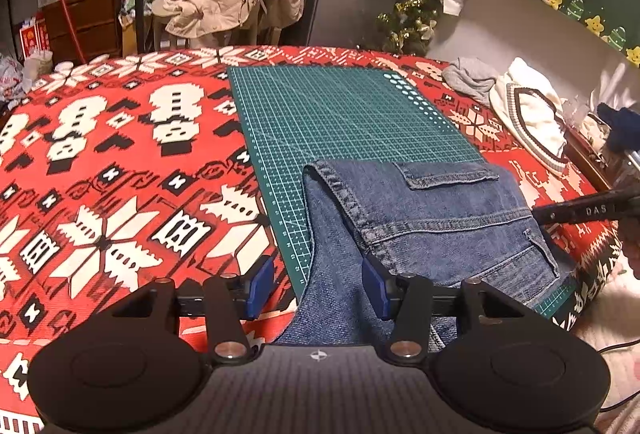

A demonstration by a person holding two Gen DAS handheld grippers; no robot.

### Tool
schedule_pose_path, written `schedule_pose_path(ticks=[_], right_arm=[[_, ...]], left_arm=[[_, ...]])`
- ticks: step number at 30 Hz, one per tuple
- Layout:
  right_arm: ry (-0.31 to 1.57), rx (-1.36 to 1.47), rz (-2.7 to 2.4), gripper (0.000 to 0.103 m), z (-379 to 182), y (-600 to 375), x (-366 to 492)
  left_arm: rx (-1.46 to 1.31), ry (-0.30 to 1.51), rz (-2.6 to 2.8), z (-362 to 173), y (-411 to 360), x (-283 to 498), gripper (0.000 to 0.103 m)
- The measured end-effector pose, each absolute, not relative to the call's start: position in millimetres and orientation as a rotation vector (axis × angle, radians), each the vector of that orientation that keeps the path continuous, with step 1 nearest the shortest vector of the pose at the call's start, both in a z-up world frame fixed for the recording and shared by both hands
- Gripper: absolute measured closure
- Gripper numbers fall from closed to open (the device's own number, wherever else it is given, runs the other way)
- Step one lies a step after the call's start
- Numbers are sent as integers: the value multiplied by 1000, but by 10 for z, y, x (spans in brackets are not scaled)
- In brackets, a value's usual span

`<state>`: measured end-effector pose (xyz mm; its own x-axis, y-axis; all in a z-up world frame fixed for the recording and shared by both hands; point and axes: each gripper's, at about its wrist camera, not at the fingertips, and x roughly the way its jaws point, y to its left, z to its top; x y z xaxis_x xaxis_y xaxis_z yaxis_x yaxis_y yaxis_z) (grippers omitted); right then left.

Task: Fold clothes
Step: 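Open both grippers and grasp the folded edge of the shorts again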

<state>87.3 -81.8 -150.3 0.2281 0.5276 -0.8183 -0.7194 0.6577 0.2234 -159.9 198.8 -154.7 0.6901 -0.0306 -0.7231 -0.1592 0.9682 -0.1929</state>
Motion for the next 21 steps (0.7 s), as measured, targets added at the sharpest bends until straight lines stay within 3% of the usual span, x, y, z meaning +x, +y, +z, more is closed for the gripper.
schedule_pose_path(ticks=[8, 9, 16, 19, 21], right_arm=[[1046, -151, 839, 74, -1529, -767, 941], [1059, -126, 838, 82, -1537, -770, 957], [1064, -138, 822, 84, -1529, -787, 875], [1077, -114, 817, 84, -1536, -815, 880], [1069, -125, 834, 93, -1536, -800, 869]], left_arm=[[-257, 839, 52, -1594, 1966, -1570, 55], [-261, 839, 47, -1597, 1965, -1572, 55], [-279, 869, 7, -1604, 2002, -1552, 55], [-299, 906, -14, -1635, 2025, -1518, 59], [-276, 936, -10, -1648, 2002, -1484, 69]])
